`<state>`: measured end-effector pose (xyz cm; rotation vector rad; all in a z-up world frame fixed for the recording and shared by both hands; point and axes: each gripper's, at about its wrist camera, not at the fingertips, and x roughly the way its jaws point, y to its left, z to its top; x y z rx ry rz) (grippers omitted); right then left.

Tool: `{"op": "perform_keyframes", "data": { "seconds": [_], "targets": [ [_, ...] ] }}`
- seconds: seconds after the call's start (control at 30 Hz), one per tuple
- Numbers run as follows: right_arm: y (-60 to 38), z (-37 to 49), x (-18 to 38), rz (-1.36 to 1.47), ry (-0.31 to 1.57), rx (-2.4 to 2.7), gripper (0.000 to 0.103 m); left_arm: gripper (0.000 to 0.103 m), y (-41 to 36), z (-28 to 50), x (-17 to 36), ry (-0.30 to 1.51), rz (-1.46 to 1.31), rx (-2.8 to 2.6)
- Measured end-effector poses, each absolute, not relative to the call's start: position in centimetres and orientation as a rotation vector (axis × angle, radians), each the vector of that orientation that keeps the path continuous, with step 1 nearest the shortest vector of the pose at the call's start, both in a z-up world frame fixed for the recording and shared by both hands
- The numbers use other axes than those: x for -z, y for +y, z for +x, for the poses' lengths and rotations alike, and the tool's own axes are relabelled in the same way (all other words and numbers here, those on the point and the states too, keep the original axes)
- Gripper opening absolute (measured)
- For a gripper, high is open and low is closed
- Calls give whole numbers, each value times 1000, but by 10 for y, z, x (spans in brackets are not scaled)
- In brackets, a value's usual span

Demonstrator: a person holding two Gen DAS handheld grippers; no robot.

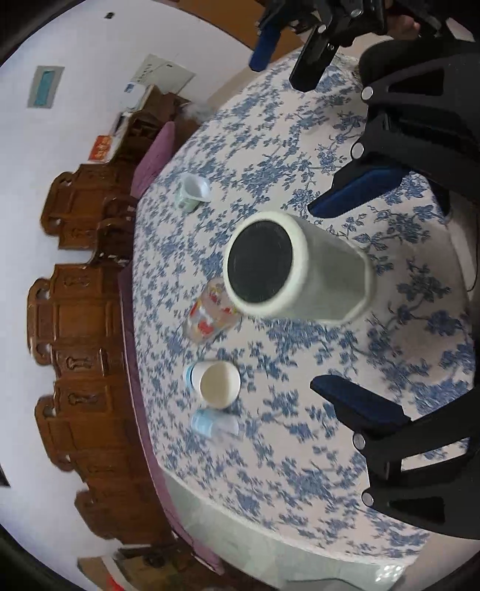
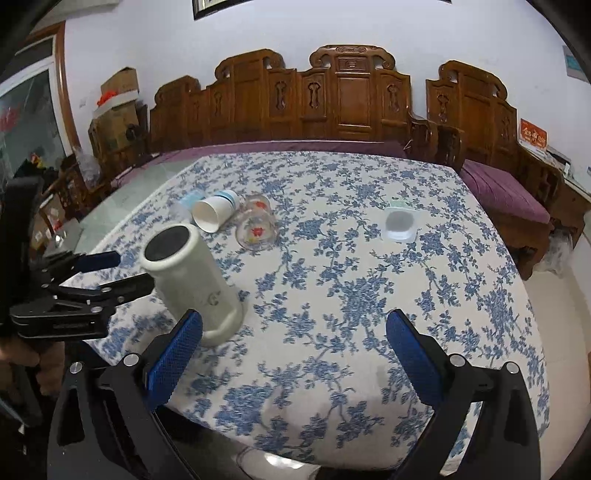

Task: Flip cup upside down
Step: 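Lower the cream cup onto the tablecloth and open the left tool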

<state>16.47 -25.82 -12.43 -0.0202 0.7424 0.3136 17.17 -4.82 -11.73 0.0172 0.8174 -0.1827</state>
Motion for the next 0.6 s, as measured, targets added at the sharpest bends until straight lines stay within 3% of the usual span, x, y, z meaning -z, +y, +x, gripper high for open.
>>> {"op": "perform_keyframes", "data": {
  "seconds": [0.1, 0.33, 0.6],
  "targets": [
    [-253, 157, 121, 3, 737, -312, 100, 95, -37, 160, 111, 806, 0, 164],
    [-235, 132, 111, 44, 720, -312, 100, 95, -21, 124, 96, 781, 26, 102],
    [-226, 72, 63, 62, 516, -279, 100, 95, -9, 65, 55, 628, 15, 69]
  ]
}}
